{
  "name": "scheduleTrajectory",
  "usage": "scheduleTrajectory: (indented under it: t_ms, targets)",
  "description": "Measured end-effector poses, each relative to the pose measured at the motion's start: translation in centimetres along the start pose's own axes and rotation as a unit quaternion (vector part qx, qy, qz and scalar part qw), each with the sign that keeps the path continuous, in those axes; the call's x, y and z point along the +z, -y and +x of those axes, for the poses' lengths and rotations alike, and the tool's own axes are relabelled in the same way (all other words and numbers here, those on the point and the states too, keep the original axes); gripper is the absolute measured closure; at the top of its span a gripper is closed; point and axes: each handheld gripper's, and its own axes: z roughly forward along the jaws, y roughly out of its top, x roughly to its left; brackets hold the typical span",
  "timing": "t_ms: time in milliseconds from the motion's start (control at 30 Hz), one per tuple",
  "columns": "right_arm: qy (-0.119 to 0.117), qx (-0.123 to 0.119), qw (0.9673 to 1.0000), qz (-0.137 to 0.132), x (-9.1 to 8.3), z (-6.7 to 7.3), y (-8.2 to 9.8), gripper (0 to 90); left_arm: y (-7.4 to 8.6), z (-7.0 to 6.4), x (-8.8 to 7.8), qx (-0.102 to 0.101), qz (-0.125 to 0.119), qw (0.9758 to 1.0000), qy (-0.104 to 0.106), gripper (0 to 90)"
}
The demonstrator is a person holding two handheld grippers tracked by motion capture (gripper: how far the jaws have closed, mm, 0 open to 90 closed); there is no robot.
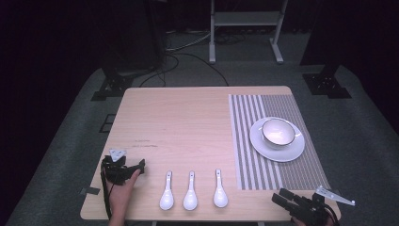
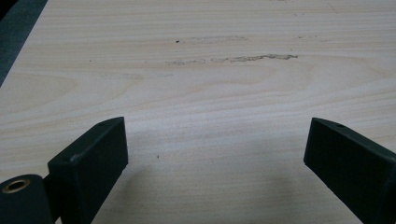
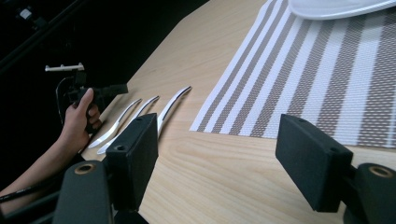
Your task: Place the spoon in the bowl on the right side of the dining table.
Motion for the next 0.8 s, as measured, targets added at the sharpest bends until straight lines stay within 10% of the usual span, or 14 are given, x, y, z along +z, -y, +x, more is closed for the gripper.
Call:
scheduleTrajectory:
  t_ms: [800]
  targets:
    - [-0.031,-0.03,0.9959,0.079,5.5,3.1,-2.7,29.0,0.0,0.1,0.0,-0.002,-0.001,1.0,0.006,5.1]
